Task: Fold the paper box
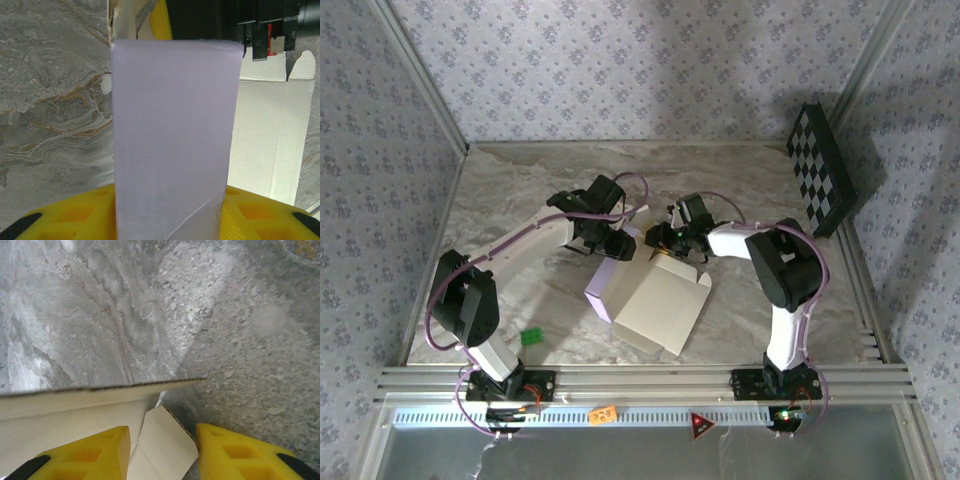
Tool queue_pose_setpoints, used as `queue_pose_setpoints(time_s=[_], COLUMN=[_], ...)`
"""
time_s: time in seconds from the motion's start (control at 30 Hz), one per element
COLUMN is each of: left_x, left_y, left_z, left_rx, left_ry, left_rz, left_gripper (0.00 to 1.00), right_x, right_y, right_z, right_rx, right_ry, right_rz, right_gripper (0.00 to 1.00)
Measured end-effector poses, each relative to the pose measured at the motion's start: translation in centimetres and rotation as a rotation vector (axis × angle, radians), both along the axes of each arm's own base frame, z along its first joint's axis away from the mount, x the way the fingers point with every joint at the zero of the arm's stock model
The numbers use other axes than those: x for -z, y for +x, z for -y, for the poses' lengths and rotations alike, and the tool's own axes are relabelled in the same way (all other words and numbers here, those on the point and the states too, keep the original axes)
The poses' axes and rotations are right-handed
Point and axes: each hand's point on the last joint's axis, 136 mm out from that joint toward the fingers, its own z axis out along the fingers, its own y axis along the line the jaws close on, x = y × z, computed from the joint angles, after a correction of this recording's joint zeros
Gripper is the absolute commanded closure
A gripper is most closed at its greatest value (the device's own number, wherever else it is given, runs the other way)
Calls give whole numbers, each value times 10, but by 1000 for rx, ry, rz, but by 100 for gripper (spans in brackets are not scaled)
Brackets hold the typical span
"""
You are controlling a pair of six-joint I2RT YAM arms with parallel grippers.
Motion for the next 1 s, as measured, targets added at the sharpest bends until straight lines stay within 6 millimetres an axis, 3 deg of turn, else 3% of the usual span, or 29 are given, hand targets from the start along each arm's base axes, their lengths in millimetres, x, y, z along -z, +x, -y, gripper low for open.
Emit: queue_pose_setpoints(time_s=[0.47,1.0], left_x=[0,2], left_y=[0,-1], left_z=[0,-4], left_rx=[-5,-21], left_ry=[1,19], left_rz=[-3,-10], left_gripper=[54,54], right_x=[-23,-16], right_y=[-12,-39], right_z=[-17,-35], right_rx=[-38,-63], right_ry=[80,147], right_rz=[34,-22], right_gripper=[56,43])
